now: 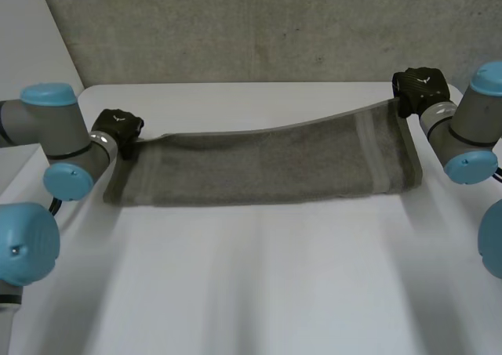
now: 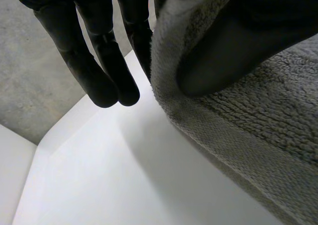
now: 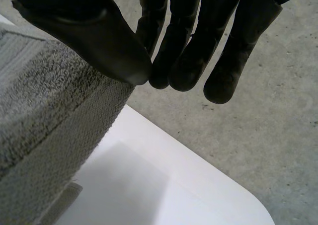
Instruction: Fold the towel.
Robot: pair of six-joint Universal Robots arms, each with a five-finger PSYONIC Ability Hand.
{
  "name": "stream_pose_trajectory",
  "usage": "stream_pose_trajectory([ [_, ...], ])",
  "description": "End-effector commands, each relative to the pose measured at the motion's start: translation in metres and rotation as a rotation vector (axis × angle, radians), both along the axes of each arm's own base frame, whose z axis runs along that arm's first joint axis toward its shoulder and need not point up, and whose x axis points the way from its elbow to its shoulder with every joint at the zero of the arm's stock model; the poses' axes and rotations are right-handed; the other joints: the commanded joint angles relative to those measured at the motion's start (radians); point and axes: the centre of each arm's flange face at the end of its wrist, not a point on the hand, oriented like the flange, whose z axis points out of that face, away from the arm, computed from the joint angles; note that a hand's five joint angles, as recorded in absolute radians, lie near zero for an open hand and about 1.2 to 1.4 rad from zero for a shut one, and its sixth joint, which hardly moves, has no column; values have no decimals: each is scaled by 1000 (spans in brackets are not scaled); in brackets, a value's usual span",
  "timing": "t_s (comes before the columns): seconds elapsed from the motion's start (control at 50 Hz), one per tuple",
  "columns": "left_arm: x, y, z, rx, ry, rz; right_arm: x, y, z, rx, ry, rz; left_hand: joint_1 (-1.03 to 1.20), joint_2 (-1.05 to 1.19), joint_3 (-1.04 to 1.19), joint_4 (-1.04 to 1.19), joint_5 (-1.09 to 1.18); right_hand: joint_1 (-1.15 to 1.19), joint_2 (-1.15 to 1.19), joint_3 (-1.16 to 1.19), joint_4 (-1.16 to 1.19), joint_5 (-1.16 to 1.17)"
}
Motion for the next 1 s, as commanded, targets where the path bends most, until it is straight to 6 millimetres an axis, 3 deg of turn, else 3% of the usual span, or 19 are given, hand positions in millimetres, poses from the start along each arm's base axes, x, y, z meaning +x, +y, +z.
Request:
stream_pose_trajectory([
  [0.02,-11,-2,-6,-31,-6,13,3,-3,-19,15,7,14,-637,-679,-717,-699,-855,-67,-50,-75,-69,-94],
  [0.04,-11,-2,-6,-31,-6,13,3,-3,-19,15,7,14,-640,-682,-719,-702,-857,-68,-52,-77,-70,-96],
  [0.06,-13,-1,-6,-30,-4,9,3,-2,-23,24,10,14,-951,-993,-1030,-1013,-1168,-635,-618,-644,-637,-662],
  [0.08,-13,-1,-6,-30,-4,9,3,-2,-23,24,10,14,-954,-996,-1033,-1016,-1171,-641,-624,-649,-643,-668],
  [0.1,-15,1,-5,-31,-2,8,3,-1,-25,30,18,16,-1192,-1234,-1272,-1254,-1410,-1147,-1130,-1155,-1148,-1174],
  [0.2,-26,6,3,-38,23,7,9,3,-23,26,39,26,-1265,-1307,-1345,-1327,-1483,-1156,-1139,-1164,-1158,-1183],
  [0.26,-30,10,18,-40,72,10,10,6,-19,32,42,25,-1262,-1304,-1342,-1324,-1480,-1156,-1139,-1164,-1158,-1183],
  [0.3,-30,13,36,-36,139,24,12,14,1,23,44,32,-1259,-1301,-1339,-1321,-1477,-1156,-1139,-1164,-1158,-1183],
  [0.36,-28,14,47,-37,180,33,15,21,12,17,47,42,-1254,-1296,-1333,-1316,-1471,-1156,-1139,-1164,-1158,-1183],
  [0.46,-19,28,77,-9,283,59,12,46,47,-42,135,55,-1227,-1269,-1307,-1289,-1445,-1156,-1139,-1164,-1158,-1183],
  [0.56,-16,44,92,-57,302,29,3,69,53,-11,242,49,-1224,-1266,-1304,-1286,-1442,-1156,-1139,-1164,-1158,-1183],
  [0.66,-13,67,105,-155,327,-9,-1,91,49,49,302,60,-1224,-1266,-1304,-1286,-1442,-1125,-1108,-1134,-1127,-1153],
  [0.7,-10,84,110,-217,337,-37,-2,97,44,85,313,68,-1224,-1266,-1304,-1286,-1442,-1125,-1108,-1134,-1127,-1153],
  [0.76,-10,93,111,-242,338,-51,-3,106,32,154,333,84,-1227,-1269,-1307,-1289,-1444,-1125,-1108,-1134,-1127,-1153],
  [0.86,-7,129,102,-269,309,-103,-4,114,16,229,380,109,-1230,-1272,-1309,-1292,-1447,-1096,-1079,-1104,-1098,-1123],
  [1.0,-3,160,84,-207,281,-143,-4,107,-14,269,430,113,-1230,-1272,-1309,-1292,-1447,-1073,-1056,-1081,-1074,-1100],
])
